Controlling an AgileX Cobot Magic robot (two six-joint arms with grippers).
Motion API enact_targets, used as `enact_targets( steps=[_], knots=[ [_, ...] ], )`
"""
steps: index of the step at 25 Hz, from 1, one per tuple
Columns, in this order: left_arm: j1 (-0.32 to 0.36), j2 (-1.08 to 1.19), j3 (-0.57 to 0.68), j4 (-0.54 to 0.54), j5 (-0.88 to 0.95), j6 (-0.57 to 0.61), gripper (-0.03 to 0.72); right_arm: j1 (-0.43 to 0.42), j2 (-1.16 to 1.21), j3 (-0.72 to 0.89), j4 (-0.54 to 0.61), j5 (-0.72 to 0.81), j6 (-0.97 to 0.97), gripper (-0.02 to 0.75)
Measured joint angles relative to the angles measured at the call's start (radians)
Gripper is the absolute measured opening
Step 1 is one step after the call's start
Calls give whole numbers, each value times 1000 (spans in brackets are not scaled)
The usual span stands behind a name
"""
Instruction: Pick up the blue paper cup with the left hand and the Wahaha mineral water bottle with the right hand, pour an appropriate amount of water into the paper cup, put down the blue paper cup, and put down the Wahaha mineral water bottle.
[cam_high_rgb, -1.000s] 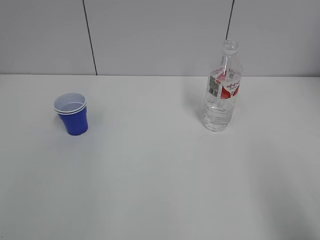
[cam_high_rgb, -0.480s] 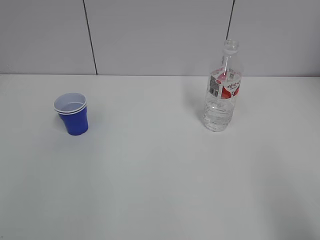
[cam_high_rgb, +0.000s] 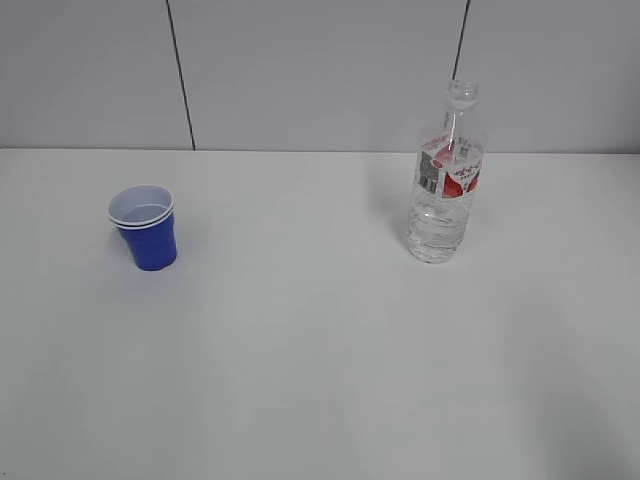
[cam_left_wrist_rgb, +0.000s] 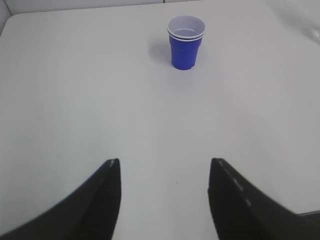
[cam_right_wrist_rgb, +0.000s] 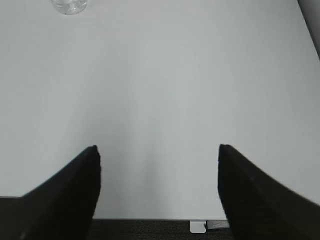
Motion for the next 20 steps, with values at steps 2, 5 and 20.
enact_targets(
  steps=[2, 5, 20],
  knots=[
    [0, 0, 0, 0, 0, 0, 421, 7, 0, 0, 0, 0, 0, 549],
    [0, 0, 0, 0, 0, 0, 410, 11, 0, 0, 0, -2, 0, 548],
    [0, 0, 0, 0, 0, 0, 404, 11, 0, 0, 0, -2, 0, 548]
  ],
)
